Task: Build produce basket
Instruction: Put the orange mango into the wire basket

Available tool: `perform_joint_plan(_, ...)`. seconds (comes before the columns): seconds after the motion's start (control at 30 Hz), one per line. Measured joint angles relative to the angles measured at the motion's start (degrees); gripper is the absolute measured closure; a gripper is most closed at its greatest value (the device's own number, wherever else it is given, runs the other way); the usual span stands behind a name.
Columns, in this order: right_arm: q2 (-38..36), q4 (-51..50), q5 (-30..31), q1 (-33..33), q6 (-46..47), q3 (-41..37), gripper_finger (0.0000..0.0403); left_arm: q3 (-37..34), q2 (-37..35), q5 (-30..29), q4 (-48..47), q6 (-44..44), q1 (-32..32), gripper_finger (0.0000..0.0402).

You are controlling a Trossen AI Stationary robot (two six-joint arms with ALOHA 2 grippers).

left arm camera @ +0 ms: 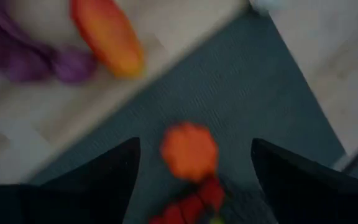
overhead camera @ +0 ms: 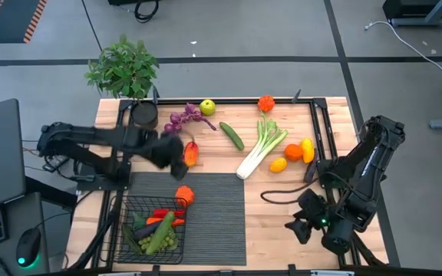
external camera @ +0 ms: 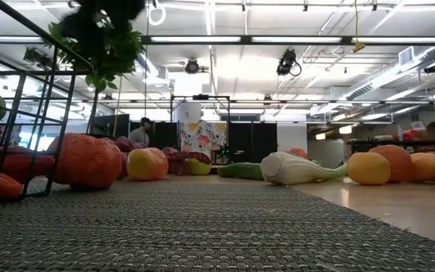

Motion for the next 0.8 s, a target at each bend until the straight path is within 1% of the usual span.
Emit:
perform_joint_plan(0.1,0.0,-1.0,2.5,-2.1,2.1,0.0,0.0140,0.0,0.0,-0.2,2.4,7.3,6.9,0.0088)
perform_joint_plan(0.17,0.0,-1.3,3.6,-4.5,2.0,0.0,0.0140,0.0,0.2,-0.1,2.5,10.5,10.3,0.0088)
perform_joint_plan(0.3,0.0,-1.7,2.9,-10.7,-2.8,0.0,0.0140,0.0,2.8,1.2,2.6,14.6,15.1,0.0088)
perform_joint_plan(0.43,0.0,-1.6,0.9,-18.7,-10.6,0.0,0.0140,-0.1,7.1,2.3,4.7,17.7,17.2,0.0088)
perform_joint_plan(0.53,0.0,-1.2,-2.1,-25.7,-16.4,0.0,0.0140,-0.1,9.2,3.9,7.2,19.9,17.4,0.0088)
perform_joint_plan(0.67,0.0,1.9,-6.5,-34.8,-27.1,0.0,0.0140,-0.1,9.5,4.7,8.8,20.2,17.2,0.0088)
perform_joint_plan(0.8,0.0,6.1,-9.6,-42.9,-38.1,0.0,0.0140,-0.1,9.5,3.3,7.9,18.5,17.2,0.0088)
